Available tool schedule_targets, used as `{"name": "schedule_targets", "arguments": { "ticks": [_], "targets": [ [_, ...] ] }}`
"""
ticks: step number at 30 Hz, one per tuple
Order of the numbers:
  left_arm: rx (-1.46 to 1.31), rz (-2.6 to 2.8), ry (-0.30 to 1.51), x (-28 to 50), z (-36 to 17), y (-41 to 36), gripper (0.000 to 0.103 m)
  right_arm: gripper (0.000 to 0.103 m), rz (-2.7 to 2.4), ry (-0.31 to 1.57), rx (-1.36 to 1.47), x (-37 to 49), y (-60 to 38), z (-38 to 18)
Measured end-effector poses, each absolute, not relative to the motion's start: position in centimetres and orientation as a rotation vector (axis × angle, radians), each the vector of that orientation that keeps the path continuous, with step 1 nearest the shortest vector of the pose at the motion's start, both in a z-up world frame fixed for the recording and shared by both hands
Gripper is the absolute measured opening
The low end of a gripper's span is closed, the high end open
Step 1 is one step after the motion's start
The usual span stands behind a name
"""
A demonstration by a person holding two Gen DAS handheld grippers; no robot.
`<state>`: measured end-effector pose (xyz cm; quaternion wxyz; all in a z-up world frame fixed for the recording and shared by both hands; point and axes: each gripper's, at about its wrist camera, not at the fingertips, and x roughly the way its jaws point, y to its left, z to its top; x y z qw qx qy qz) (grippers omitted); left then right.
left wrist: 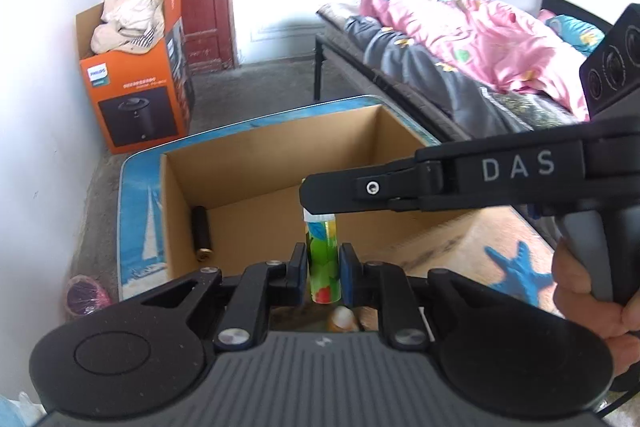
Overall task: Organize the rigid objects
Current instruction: 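Carry the green-white tube with the right tool into the box, then open the right tool to release the tube beside the cylinder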
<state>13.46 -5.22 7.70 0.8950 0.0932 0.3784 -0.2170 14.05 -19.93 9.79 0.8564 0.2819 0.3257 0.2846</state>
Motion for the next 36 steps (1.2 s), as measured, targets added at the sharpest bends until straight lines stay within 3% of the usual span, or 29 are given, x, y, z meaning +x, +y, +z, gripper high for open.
{"name": "schedule_targets", "arguments": {
  "ticks": [10,19,24,28,36],
  "targets": [
    [0.255,-0.338,1.065,24.6,2.3,-4.4,0.016,0.016,0.569,1.077,0.729,26.7,-17.4,3.1],
    [0.285,-0.292,1.173,27.4,-0.5,-4.4,0.017,0.016,0.515,1.271,0.770,30.9,-16.9,-2.1],
    [0.301,-0.281,1.160,27.2,-0.6,-4.9,0.019,0.023,0.492,1.307,0.815,31.9,-16.8,-3.8],
    [0.297,-0.283,1.118,26.3,0.3,-5.0,0.027,0.042,0.507,1.271,0.861,31.9,-17.2,-3.8],
    [0.246,-0.296,1.021,23.1,3.8,-3.7,0.033,0.043,0.525,1.161,0.889,28.5,-20.0,-0.9]
  ]
}}
